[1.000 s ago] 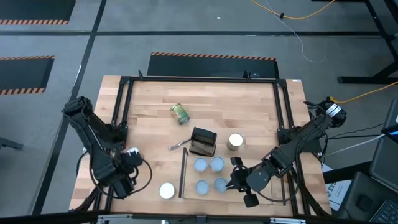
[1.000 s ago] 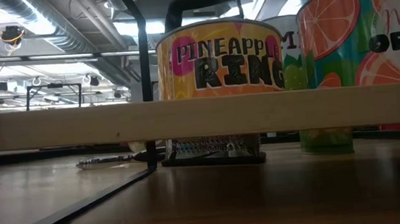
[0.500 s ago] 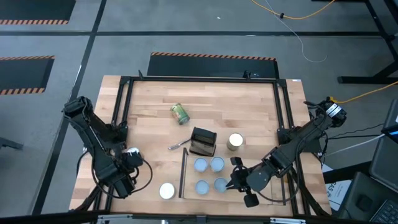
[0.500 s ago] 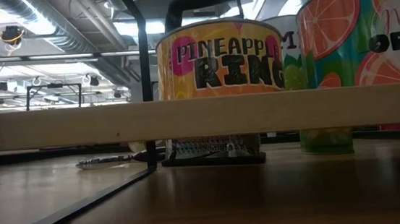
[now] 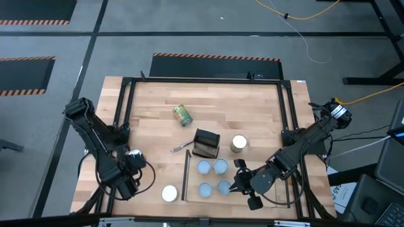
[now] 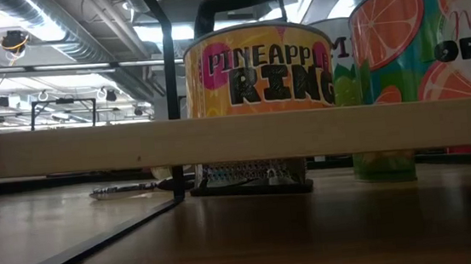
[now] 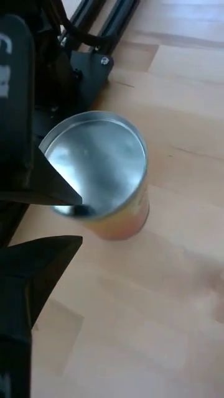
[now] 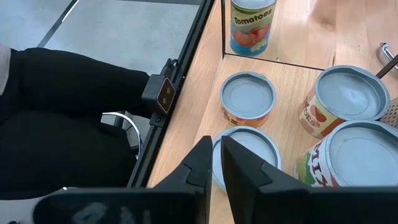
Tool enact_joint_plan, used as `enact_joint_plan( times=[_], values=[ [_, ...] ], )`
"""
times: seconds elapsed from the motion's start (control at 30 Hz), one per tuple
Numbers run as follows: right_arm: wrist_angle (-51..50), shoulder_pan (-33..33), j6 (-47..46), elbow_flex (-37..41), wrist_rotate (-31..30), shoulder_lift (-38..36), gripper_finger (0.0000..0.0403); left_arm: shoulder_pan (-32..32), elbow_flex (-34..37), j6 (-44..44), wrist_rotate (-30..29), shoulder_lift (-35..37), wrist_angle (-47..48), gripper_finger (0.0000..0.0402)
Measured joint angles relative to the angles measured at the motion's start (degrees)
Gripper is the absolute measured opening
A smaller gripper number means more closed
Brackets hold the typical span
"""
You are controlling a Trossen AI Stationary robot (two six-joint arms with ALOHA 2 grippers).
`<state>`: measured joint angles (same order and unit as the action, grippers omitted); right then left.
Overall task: Pick and place cans onto a shelf
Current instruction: Put the canned pineapple on the shelf
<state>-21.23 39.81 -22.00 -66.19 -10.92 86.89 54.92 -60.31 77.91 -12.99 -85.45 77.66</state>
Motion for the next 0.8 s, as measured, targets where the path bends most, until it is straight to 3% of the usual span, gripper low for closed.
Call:
enact_joint_plan(
  times=[0.47,0.7,0.8],
  values=[
    [-0.02,0.01,0.00,-0.02,0.00,0.00,0.0039,-1.62,3.58,-0.24,-0.99,0.15,-2.36,0.0077],
    [-0.04,0.02,0.00,-0.02,0.01,0.00,0.0039,-1.62,3.62,-0.19,-1.92,0.11,-2.67,0.0012],
    [-0.02,0.02,0.00,-0.02,0.01,0.00,0.0039,-1.66,3.37,0.95,-2.38,0.08,-2.89,0.0007]
  ],
)
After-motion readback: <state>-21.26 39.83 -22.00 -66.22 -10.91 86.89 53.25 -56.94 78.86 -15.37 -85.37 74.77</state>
